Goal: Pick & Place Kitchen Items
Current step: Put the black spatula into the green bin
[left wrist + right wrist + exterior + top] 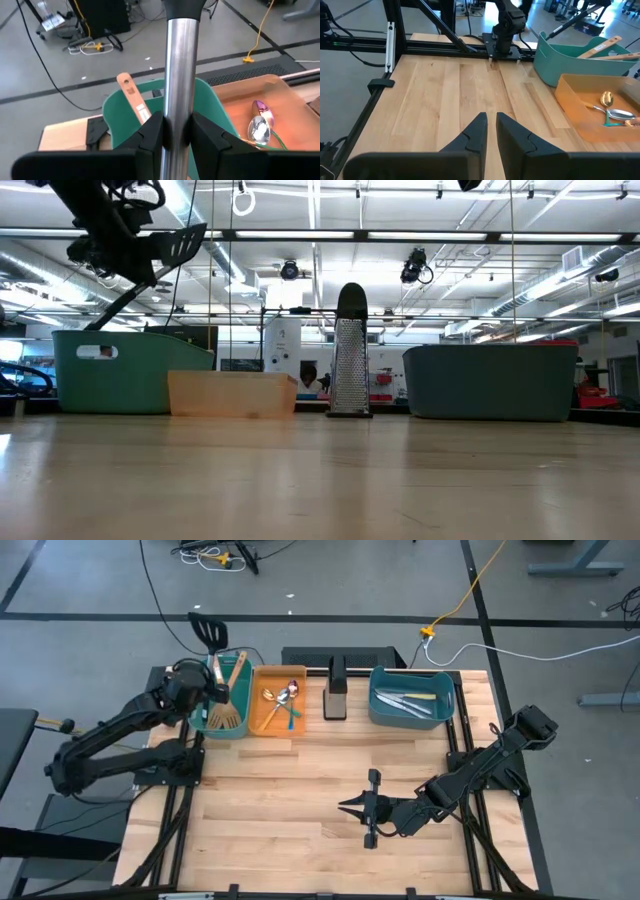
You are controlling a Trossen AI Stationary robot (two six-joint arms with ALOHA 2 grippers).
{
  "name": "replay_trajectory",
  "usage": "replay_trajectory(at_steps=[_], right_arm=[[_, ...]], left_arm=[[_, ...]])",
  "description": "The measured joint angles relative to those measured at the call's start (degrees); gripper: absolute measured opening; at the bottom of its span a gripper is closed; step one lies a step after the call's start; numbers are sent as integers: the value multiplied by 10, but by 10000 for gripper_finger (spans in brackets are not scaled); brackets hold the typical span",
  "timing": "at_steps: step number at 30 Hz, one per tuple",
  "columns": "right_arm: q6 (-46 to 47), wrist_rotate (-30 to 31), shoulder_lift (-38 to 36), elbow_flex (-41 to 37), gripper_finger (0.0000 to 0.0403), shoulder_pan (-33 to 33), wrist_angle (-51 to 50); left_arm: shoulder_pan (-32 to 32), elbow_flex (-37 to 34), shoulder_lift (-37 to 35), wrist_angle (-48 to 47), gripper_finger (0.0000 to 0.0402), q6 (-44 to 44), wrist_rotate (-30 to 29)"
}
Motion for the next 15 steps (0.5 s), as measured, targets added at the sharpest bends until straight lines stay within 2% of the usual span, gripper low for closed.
replay_trajectory(at_steps=[6,15], right_arm=[[4,-2,0,0,49,-2,0],[4,-15,0,0,49,-2,0]], left_arm=[[29,-45,9,11,81,-3,11],[72,-136,15,127,81,-12,68]])
